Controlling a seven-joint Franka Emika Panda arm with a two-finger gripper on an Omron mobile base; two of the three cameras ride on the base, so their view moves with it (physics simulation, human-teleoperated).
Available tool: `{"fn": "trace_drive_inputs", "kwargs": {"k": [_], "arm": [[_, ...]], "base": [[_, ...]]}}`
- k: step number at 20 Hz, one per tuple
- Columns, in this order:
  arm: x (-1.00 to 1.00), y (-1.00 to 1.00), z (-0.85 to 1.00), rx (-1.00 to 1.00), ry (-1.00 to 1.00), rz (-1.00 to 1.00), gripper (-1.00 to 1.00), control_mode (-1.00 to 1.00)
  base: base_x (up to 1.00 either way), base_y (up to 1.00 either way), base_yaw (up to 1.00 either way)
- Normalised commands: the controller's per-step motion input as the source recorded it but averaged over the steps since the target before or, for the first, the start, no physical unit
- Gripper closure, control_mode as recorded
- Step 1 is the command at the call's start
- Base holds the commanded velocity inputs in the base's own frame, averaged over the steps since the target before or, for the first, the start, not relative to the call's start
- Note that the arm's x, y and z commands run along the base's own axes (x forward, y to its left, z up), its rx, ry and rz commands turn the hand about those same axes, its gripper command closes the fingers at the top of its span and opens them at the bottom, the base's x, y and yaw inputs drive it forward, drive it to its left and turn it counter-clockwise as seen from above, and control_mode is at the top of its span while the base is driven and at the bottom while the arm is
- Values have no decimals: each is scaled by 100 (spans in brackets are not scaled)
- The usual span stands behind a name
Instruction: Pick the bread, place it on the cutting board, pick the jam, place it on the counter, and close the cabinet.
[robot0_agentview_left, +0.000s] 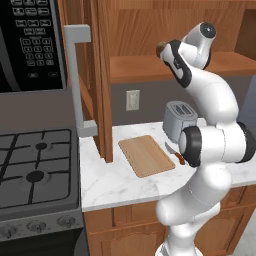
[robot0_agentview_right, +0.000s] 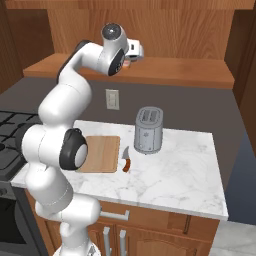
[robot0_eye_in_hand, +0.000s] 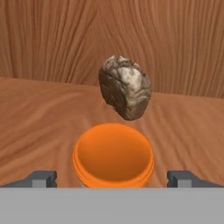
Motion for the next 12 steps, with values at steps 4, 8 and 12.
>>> {"fn": "trace_drive_inputs", "kwargs": {"k": [4, 8, 12], "arm": [[9, 0, -11, 0, 4, 0, -100, -100], [22, 0, -7, 0, 2, 0, -100, -100], [30, 0, -5, 0, 1, 0, -100, -100]], "base": [[0, 0, 0], [0, 0, 0], [0, 0, 0]]}}
